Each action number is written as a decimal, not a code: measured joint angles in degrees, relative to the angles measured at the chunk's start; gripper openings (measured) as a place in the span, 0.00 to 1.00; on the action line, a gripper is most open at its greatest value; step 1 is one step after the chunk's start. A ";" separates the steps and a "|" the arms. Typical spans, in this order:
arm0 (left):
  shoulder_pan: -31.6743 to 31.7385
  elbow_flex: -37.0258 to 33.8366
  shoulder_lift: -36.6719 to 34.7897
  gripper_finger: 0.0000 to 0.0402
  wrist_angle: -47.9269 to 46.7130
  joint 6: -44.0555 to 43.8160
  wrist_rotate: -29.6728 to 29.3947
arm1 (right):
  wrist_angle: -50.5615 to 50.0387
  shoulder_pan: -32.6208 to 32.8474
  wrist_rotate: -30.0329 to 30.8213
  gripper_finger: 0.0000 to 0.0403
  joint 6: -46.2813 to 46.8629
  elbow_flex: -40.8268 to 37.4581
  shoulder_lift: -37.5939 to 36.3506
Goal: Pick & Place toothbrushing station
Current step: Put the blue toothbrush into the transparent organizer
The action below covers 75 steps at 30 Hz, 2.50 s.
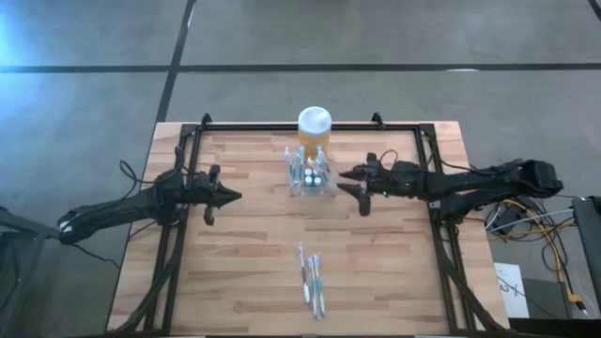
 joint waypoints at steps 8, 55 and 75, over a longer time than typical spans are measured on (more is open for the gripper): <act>0.00 0.00 -0.02 0.02 0.15 -0.25 -0.02 | -28.57 14.14 8.81 0.42 5.38 11.03 -5.24; -0.02 0.22 0.02 0.02 1.26 1.60 -0.07 | -72.18 35.10 6.62 0.52 57.54 66.27 59.60; 0.00 0.17 0.22 0.02 0.33 -0.86 0.09 | -73.66 35.21 6.91 0.51 54.41 62.43 59.60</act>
